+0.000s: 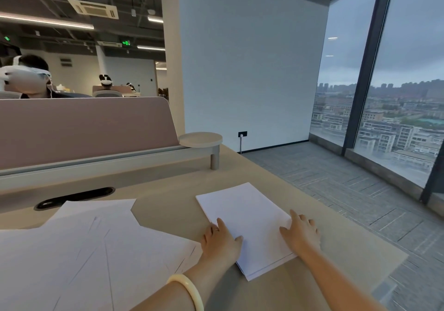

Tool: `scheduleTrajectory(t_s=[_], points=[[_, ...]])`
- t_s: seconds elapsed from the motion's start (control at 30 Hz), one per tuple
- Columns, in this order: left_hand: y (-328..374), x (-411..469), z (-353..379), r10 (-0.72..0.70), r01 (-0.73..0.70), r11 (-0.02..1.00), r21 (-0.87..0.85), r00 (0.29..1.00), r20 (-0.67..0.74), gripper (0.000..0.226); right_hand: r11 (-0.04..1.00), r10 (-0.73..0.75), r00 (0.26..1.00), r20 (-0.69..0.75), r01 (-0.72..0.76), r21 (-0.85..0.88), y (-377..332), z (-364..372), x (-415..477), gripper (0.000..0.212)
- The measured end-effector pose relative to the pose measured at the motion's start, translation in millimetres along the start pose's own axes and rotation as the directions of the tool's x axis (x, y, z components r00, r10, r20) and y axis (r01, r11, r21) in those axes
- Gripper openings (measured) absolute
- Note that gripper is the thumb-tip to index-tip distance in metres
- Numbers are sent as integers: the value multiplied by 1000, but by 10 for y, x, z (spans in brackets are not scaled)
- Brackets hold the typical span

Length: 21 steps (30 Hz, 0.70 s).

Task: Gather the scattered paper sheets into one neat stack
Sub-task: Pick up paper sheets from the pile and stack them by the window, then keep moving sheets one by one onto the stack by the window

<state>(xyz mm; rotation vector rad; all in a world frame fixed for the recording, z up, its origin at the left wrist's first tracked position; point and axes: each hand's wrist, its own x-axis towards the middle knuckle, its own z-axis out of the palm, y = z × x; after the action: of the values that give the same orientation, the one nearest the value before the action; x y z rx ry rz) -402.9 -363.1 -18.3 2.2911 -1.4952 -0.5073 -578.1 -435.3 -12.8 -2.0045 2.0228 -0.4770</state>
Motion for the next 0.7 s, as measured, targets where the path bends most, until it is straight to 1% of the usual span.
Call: scheduleTrajectory(t_s=[0.13, 0.2, 0.27, 0.37, 0.5, 0.6, 0.7], points=[[-29, 2, -34, -10, 10, 999, -48, 1000, 5, 82, 999, 7, 1000, 14, -7, 37, 24, -22, 0, 65], [-57, -15, -101, -13, 13, 998, -60, 1000, -1, 82, 998, 1, 1000, -13, -1, 57, -2, -33, -30, 67], [-107, -38, -198, 4, -6, 999, -51, 999, -41, 80, 996, -28, 998, -57, 33, 85, -87, -46, -96, 67], [-275, -74, -419, 19, -30, 996, -79, 990, -137, 80, 980, -125, 988, -92, 137, 143, -378, -61, -238, 66], [-711, -208, -832, -5, -17, 996, -92, 972, -235, 78, 944, -265, 962, -67, 273, 187, -970, -52, -537, 64], [-1131, -377, -1123, -40, 14, 996, -89, 955, -293, 77, 908, -351, 936, -20, 346, 238, -1403, 25, -802, 60], [-1844, -753, -1487, -129, 110, 991, -74, 928, -350, 78, 841, -481, 874, 70, 437, 320, -1957, 274, -1308, 59]])
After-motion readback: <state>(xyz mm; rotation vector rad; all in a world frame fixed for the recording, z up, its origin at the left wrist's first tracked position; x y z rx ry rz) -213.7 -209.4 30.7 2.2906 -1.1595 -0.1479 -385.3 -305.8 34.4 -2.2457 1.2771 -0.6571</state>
